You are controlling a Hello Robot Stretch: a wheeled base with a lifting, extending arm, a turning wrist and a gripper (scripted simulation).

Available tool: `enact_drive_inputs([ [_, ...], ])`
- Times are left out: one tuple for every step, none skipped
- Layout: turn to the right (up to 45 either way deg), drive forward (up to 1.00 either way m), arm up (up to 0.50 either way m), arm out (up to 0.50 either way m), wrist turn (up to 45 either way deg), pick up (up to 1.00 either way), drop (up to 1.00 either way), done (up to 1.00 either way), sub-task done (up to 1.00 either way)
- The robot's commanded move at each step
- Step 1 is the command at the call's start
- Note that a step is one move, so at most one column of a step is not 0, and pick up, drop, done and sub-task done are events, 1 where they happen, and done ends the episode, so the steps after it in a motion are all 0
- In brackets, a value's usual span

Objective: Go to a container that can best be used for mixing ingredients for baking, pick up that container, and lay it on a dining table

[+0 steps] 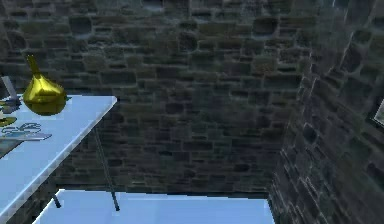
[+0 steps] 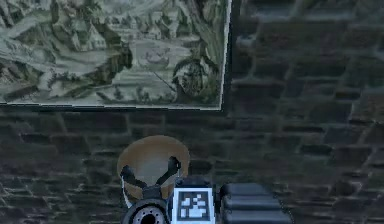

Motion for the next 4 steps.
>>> enact_drive_inputs([
  [-9.0,0.0,0.0,0.0,0.0,0.0,0.0,0.0,0.0],
  [0.0,0.65,0.0,0.0,0.0,0.0,0.0,0.0,0.0],
  [-45.0,0.0,0.0,0.0,0.0,0.0,0.0,0.0,0.0],
  [-45.0,0.0,0.0,0.0,0.0,0.0,0.0,0.0,0.0],
])
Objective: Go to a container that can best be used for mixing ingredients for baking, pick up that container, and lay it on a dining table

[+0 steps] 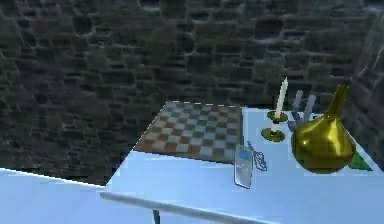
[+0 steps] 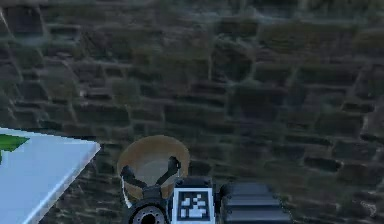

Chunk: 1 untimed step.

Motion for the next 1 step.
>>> enact_drive_inputs([
  [-45.0,0.0,0.0,0.0,0.0,0.0,0.0,0.0,0.0],
])
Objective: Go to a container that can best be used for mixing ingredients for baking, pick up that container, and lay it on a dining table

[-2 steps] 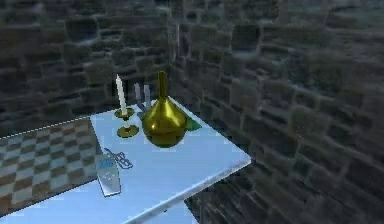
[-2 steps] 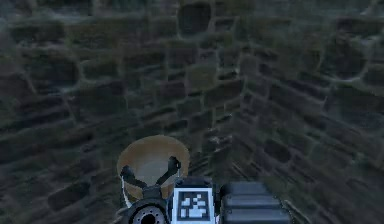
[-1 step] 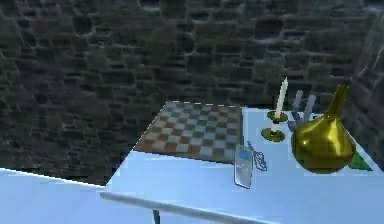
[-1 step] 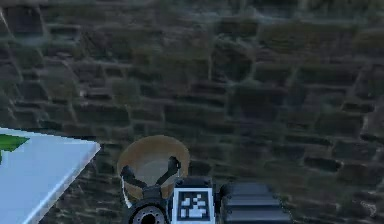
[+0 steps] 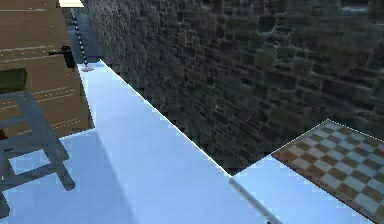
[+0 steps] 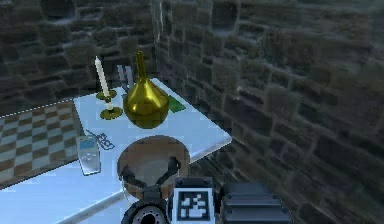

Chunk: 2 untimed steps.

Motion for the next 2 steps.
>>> enact_drive_inputs([
  [-12.0,0.0,0.0,0.0,0.0,0.0,0.0,0.0,0.0],
  [0.0,0.0,0.02,0.0,0.0,0.0,0.0,0.0,0.0],
])
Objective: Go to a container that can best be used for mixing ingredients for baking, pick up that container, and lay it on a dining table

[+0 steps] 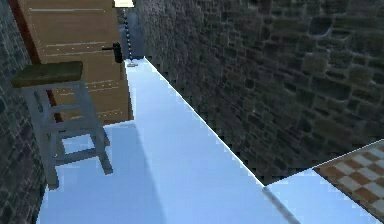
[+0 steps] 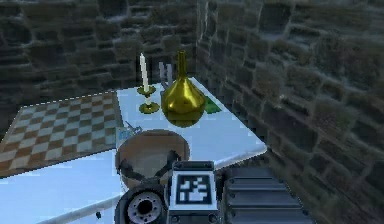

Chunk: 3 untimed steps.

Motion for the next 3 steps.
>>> enact_drive_inputs([
  [0.0,0.0,0.0,0.46,0.0,0.0,0.0,0.0,0.0],
  [0.0,0.0,0.0,0.0,-30.0,0.0,0.0,0.0,0.0],
  [0.0,0.0,-0.16,0.0,0.0,0.0,0.0,0.0,0.0],
])
